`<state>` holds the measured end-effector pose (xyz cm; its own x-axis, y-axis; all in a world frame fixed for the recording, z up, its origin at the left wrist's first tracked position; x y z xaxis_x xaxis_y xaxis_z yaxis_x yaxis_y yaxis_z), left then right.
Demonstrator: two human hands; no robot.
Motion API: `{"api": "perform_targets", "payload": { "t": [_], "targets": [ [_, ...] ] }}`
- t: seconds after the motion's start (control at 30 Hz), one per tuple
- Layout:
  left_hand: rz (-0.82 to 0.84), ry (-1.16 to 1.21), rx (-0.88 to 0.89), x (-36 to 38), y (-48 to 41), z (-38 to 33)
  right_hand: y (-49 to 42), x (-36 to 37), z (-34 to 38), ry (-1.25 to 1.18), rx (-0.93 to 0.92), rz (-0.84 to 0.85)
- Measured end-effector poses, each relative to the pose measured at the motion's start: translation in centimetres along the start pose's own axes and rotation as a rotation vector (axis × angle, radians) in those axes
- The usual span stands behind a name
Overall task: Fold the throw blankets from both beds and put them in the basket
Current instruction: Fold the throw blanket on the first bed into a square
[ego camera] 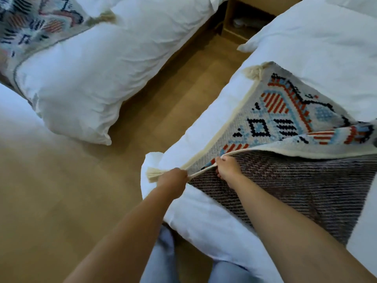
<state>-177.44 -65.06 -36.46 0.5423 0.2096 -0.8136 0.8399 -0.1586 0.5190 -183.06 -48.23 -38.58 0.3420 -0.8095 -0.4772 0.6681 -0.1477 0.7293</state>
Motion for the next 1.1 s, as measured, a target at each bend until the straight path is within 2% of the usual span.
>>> {"api": "perform_targets", "payload": {
  "t": [0.2, 0.33, 0.43, 0.6, 0.7, 0.87, 1.0, 1.1],
  "targets": [
    [0.055, -0.06, 0.121, 1.3, -4.7, 5.0, -3.7, 4.0, 2.0, 0.017, 0.072, -0.083],
    [0.117, -0.134, 0.178, 4.6, -6.5, 7.2, -6.5, 7.0, 1.4, 0.1, 0.11, -0.066],
    [0.087, -0.165, 0.193, 6.2, -7.9, 8.2, -8.2, 8.5, 0.6, 0.191, 0.125, -0.103],
    [0.055, -0.068, 0.171, 7.0, -8.7, 8.4, -9.1, 9.6, -0.4, 0.245, 0.149, -0.171],
    [0.068, -0.056, 0.147, 6.6, -9.0, 8.4, -8.8, 9.4, -0.4, 0.213, 0.145, -0.213],
    [0.128, -0.093, 0.116, 5.7, -9.4, 7.8, -8.2, 9.0, -0.3, 0.07, 0.143, -0.168],
    [0.128, -0.12, 0.186, 3.4, -10.3, 5.5, -7.6, 8.2, -1.1, -0.046, 0.145, -0.134],
    [0.103, -0.165, 0.257, 1.4, -11.9, 2.5, -7.8, 6.4, -1.5, -0.074, 0.143, -0.172]
  ]
}}
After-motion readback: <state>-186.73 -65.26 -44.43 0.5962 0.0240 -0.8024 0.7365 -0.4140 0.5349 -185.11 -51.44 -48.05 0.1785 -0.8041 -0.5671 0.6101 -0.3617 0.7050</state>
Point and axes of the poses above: each hand's wrist, its own y-axis away from the middle knuckle, its own x-axis out of the palm, z = x × y, the point moved 9 cm from there along -y, towards the middle knuckle, and after that the axes turned 6 degrees about x, right-handed, at the moved point
